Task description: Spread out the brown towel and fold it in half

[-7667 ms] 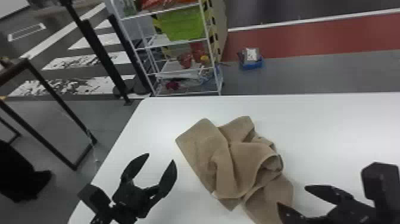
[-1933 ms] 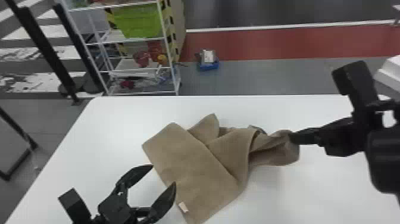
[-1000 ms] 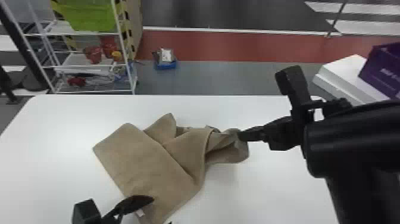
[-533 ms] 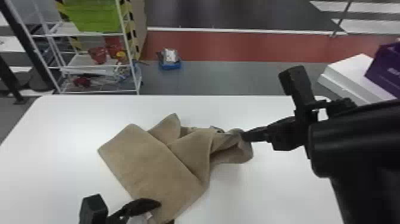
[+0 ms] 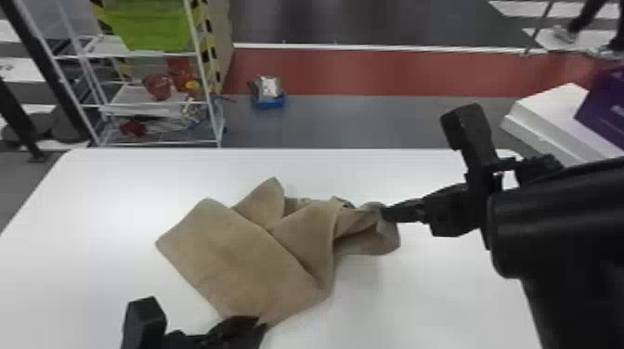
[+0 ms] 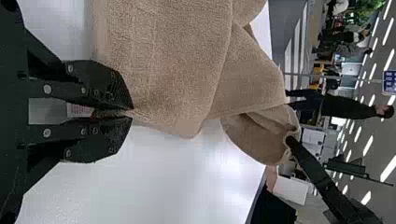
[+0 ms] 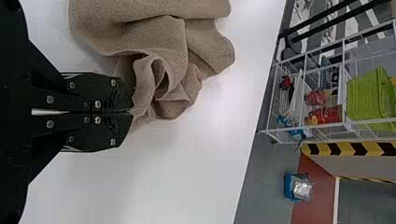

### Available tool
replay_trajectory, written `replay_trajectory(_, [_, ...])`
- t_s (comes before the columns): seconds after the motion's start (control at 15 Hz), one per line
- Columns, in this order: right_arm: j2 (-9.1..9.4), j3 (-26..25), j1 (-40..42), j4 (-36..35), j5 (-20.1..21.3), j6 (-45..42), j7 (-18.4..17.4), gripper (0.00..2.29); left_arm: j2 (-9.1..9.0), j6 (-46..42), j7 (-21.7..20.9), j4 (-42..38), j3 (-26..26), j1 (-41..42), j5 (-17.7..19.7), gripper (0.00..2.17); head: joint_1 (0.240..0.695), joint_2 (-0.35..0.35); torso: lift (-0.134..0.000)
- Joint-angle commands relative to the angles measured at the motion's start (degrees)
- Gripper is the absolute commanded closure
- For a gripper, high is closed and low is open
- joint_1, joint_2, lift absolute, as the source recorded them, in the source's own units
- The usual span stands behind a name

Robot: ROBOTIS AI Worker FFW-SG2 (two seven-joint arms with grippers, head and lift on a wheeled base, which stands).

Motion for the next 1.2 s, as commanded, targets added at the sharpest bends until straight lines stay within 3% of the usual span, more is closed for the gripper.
replay_trajectory(0.0, [0.0,-1.32,0.4,0.0,-0.02,1.17,0.17,1.3,-0.23,0.58,0.07,-2.54,1.58,-0.01,1.62,1.08,0.695,-0.021,-0.124])
replay_trajectory(0.33, [-0.44,-4.22,-0.66,-1.94,-1.08,1.17,1.4,1.3,-0.23,12.19,0.33,-12.47,8.52,-4.32,7.69,1.08,0.695,0.003,-0.124])
replay_trajectory(0.73, [-0.62,-9.67,-2.42,-3.17,-1.08,0.35,1.84,1.3,-0.23,29.41,0.51,-17.74,17.49,-15.83,9.27,1.08,0.695,0.062,-0.124])
replay_trajectory(1.0, [-0.35,-12.04,-4.0,0.96,-0.99,-25.84,-2.2,1.3,-0.23,38.55,1.74,-15.63,17.67,-27.61,7.34,1.08,0.695,0.078,-0.124])
replay_trajectory(1.13, [-0.27,-13.18,-5.93,4.39,-3.01,-35.86,-5.28,1.3,-0.23,42.6,2.35,-13.35,17.67,-33.15,7.25,1.08,0.663,0.072,-0.124])
